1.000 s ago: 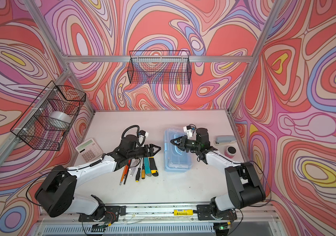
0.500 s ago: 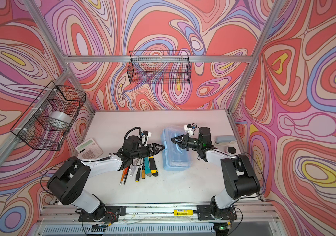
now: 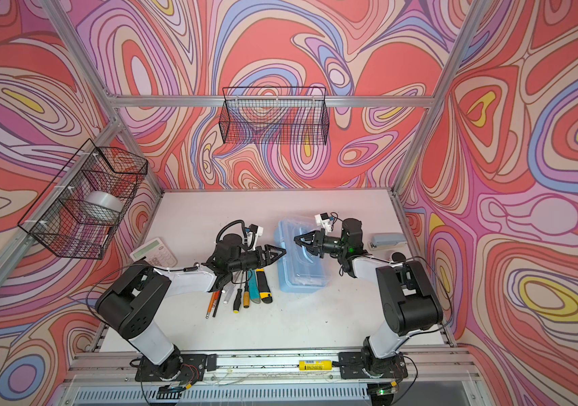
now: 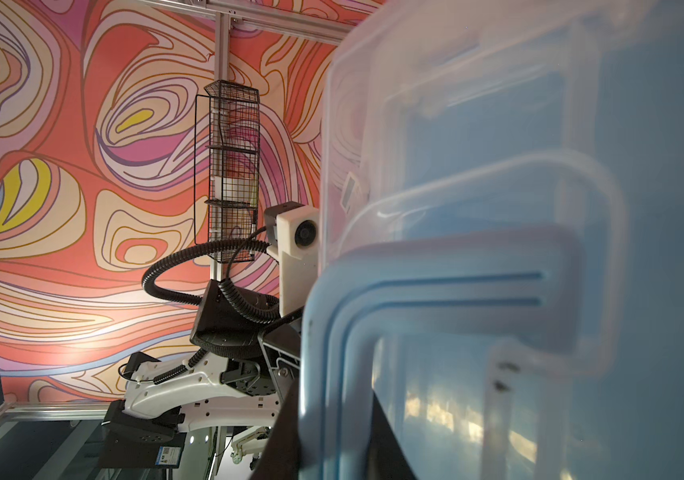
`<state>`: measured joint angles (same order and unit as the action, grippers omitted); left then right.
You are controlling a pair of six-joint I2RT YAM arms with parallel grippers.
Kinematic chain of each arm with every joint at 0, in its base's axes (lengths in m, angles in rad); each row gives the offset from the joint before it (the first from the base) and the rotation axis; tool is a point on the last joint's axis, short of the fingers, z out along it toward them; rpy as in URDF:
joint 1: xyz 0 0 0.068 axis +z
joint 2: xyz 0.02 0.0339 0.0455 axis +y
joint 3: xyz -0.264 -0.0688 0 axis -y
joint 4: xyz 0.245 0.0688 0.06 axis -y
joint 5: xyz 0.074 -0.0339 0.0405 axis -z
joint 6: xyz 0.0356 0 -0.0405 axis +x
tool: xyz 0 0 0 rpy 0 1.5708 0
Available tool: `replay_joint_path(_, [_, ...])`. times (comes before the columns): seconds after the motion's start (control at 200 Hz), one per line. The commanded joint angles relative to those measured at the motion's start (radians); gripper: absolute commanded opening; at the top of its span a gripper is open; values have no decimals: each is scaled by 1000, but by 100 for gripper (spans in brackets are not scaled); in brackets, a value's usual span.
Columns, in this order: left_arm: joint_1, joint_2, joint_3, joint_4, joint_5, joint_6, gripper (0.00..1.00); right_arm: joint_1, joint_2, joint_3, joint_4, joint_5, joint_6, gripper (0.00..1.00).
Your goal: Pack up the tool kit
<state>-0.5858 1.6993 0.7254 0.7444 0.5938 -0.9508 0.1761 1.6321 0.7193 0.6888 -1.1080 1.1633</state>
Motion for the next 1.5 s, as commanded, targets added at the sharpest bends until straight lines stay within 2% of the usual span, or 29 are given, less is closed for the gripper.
replay_joint_path(0.0, [3,32,-13,158,43,-68,69,1,11,-4,53,-16,-62,0])
replay_joint_path(0.13, [10,71,-23,307,92,-145,67,1,24,-2,54,-23,-64,0])
replay_joint_path(0.285, [40,185,-15,619,184,-343,64,0,47,-4,66,-23,-57,0])
replay_joint_path(0.501, [41,161,4,618,261,-340,63,1,77,0,68,-23,-62,0])
replay_joint_path(0.731, [41,86,6,618,271,-363,64,-1,133,0,76,-18,-64,0])
replay_joint_path(0.926, [46,53,22,619,281,-379,65,-1,207,-18,192,-10,-4,0])
replay_joint_path(1.207, [53,61,5,619,262,-384,64,0,217,-29,177,0,-23,0])
replay_joint_path(1.497, [61,8,2,618,255,-414,64,-2,214,-12,75,20,-97,0])
